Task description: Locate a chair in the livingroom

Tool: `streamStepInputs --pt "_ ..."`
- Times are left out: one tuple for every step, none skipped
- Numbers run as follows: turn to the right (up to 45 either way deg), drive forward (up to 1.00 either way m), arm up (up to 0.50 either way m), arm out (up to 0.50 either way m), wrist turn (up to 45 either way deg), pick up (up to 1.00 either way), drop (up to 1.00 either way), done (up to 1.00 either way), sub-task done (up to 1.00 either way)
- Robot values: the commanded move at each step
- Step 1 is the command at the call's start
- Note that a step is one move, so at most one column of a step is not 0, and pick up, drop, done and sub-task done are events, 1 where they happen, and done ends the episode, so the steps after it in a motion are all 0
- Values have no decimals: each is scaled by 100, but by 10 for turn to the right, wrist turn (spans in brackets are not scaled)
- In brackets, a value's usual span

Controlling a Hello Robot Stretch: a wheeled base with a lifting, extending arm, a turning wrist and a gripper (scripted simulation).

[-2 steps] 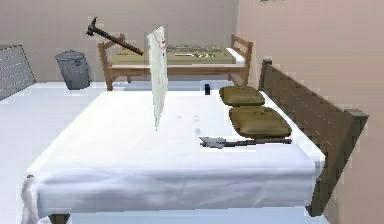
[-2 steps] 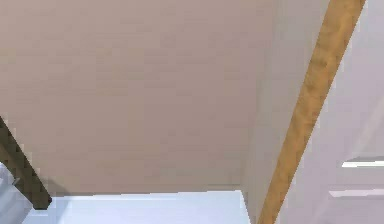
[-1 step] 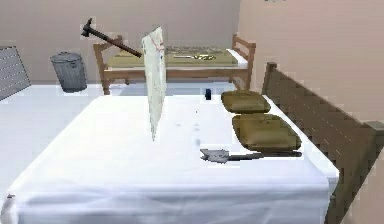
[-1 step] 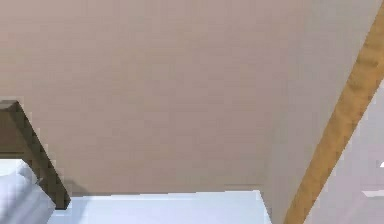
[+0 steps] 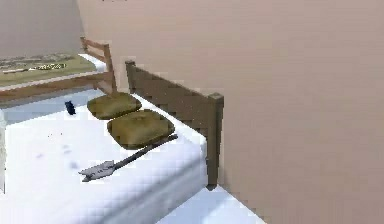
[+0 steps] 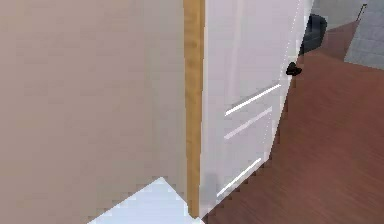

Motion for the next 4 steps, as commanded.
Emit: streamStepInputs --pt "0 20 0 0 0 0 0 0 0" --pt "450 0 0 0 0 0 0 0 0" --pt "450 0 0 0 0 0 0 0 0" --pt "450 0 0 0 0 0 0 0 0"
